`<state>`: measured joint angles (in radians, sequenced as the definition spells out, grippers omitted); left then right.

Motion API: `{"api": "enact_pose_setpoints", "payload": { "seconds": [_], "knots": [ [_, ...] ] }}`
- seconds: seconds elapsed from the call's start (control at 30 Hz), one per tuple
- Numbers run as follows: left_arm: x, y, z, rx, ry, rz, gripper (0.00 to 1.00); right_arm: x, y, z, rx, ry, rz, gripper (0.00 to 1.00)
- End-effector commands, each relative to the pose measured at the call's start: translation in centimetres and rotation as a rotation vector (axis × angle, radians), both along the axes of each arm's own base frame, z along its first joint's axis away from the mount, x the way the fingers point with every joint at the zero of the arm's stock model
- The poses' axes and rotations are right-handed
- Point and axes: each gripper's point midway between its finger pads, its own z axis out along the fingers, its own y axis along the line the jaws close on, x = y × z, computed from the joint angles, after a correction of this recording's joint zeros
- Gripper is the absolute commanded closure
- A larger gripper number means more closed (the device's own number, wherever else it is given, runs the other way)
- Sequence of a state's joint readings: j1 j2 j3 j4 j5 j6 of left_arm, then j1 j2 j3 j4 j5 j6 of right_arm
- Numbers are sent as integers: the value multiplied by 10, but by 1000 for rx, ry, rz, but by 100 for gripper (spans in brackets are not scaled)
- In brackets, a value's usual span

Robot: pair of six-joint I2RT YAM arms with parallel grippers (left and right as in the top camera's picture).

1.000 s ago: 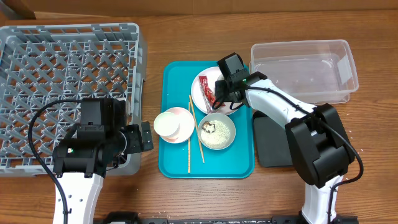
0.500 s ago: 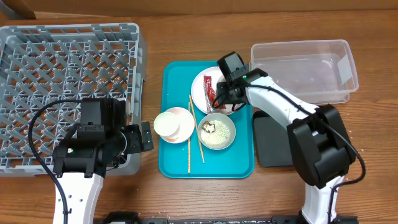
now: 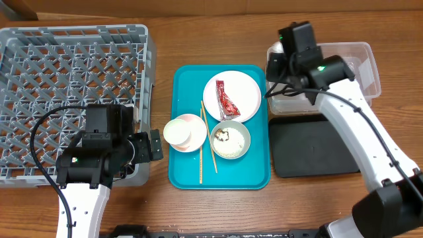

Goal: Sort waste into correct bins and load items into the dishwasher
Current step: 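Carry the tissue with the right gripper into the clear bin, then grasp the red wrapper on the white plate with the right gripper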

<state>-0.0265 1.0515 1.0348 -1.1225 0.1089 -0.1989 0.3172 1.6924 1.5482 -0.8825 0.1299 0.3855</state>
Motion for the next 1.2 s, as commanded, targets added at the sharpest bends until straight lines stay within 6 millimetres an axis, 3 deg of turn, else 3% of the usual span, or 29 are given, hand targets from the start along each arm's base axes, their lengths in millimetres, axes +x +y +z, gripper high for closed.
{"api": "enact_pose_setpoints", "payload": {
  "seconds": [0.0, 0.1, 0.13, 0.17, 0.27, 0.33, 0.47, 0.67, 0.9, 1.1, 1.17],
  "knots": [
    [4, -3, 8, -2, -27, -30, 0, 2, -32, -22, -38, 53, -86, 88],
    [4, -3, 8, -2, -27, -30, 0, 7, -40, -21, -25, 44, -105, 45],
    [4, -3, 8, -2, -27, -30, 0, 10, -34, -16, 9, 27, -87, 36],
    [4, -3, 8, -2, -27, -30, 0, 13, -27, -12, 43, 18, -64, 34],
    [4, -3, 8, -2, -27, -30, 0, 17, 2, 3, 160, -9, 36, 34],
    [4, -3, 8, -3, -27, -30, 0, 15, 31, 11, 242, -23, 149, 35],
    [6, -3, 9, -3, -34, -30, 0, 3, 85, 10, 224, -47, 303, 31],
    [5, -3, 9, -3, -34, -30, 0, -5, 130, -36, 78, -8, 358, 28],
    [5, -3, 9, -3, -33, -30, 0, -8, 154, -101, 1, 79, 385, 29],
    [6, -3, 9, -3, -32, -30, 0, -12, 152, -156, -39, 185, 373, 40],
    [6, -3, 9, -3, -32, -30, 0, -14, 151, -168, -50, 211, 372, 58]
  ]
}}
